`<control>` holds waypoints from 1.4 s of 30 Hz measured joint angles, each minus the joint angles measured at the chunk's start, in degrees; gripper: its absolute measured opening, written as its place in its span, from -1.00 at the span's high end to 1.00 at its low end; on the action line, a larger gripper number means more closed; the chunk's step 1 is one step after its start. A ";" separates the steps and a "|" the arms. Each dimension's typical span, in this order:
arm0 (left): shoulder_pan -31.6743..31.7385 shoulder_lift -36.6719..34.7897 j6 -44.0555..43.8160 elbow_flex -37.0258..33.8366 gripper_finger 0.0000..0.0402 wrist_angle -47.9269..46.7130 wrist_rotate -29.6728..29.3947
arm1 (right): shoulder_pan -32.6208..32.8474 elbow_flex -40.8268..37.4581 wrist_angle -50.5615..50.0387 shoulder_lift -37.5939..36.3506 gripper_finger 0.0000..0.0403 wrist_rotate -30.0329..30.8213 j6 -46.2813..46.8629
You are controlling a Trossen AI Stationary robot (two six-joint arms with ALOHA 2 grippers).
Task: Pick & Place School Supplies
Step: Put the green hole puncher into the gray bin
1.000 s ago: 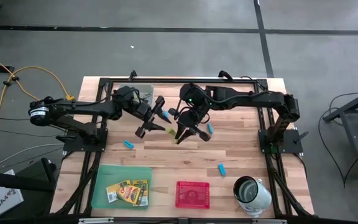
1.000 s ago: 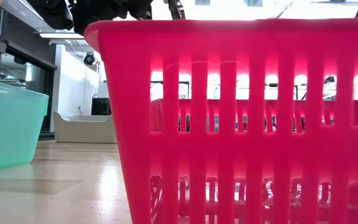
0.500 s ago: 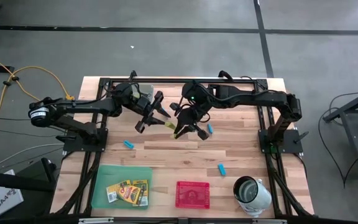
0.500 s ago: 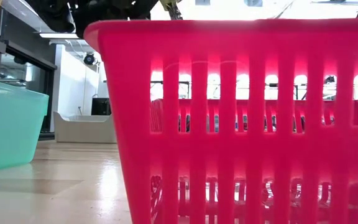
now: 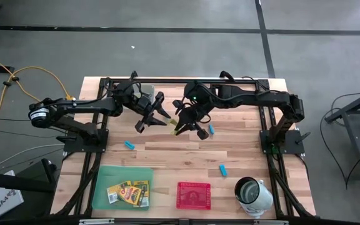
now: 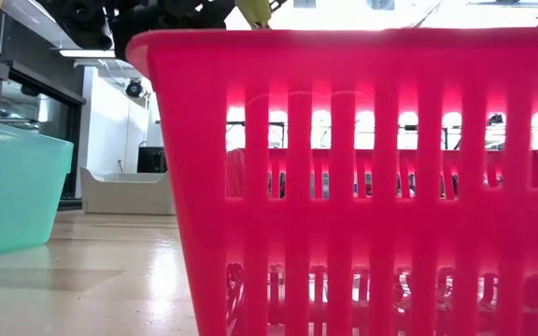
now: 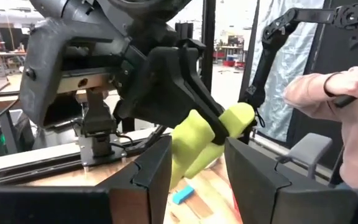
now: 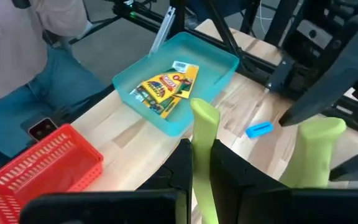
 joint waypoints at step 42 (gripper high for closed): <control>-4.16 0.00 9.47 0.00 0.71 1.74 -16.37 | -1.57 0.00 3.97 0.00 0.85 2.18 0.26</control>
